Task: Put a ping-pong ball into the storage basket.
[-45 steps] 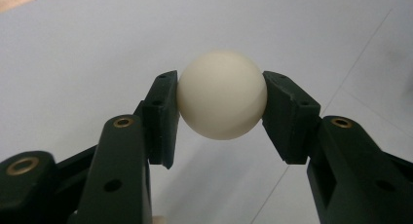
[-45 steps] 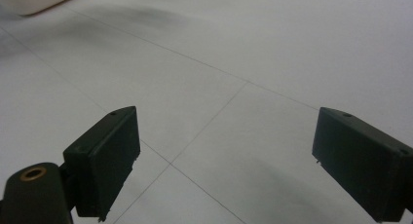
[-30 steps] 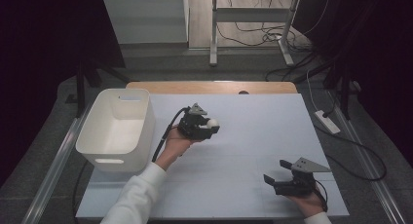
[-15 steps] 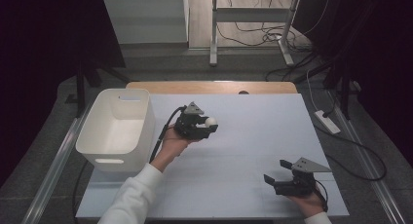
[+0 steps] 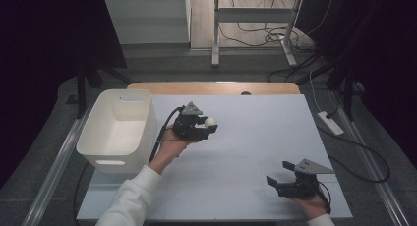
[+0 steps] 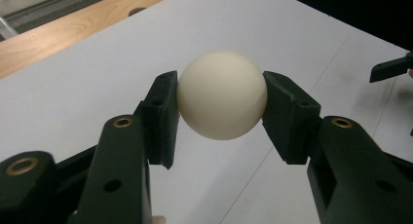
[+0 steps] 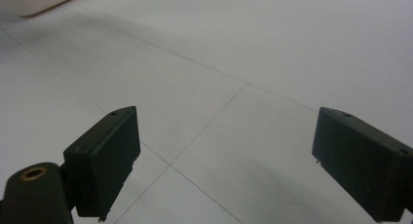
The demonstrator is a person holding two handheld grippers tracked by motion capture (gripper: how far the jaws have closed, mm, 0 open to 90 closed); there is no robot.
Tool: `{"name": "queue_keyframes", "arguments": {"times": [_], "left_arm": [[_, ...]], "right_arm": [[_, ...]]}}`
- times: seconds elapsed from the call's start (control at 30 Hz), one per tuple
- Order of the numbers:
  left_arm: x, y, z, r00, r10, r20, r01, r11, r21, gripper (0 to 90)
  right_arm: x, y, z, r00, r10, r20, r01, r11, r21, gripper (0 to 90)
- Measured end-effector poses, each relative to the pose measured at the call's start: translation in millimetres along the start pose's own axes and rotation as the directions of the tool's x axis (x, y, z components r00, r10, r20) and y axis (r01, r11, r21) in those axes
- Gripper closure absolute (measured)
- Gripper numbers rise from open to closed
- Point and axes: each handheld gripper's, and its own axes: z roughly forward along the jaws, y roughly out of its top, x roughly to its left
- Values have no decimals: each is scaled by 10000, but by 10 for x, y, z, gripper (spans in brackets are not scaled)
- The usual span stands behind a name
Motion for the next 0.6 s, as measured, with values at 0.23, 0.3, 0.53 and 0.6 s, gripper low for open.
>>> {"name": "queue_keyframes", "arguments": {"times": [0.23,0.3,0.53,0.6], "left_arm": [[-44,32,-115,10000,71,27,-69,9991,-429,508],[-61,47,-142,9999,161,56,-158,9986,-507,509],[-88,69,-214,9997,232,70,-226,9971,-725,508],[-86,69,-225,9997,236,52,-232,9969,-753,508]], "right_arm": [[-1,-1,2,10000,-4,-12,4,10000,10,102],[-2,-2,4,10000,-7,-11,7,10000,15,102],[-1,-3,4,10000,-15,-14,15,10000,34,102],[-1,-3,4,10000,-19,-10,19,10000,37,102]]}}
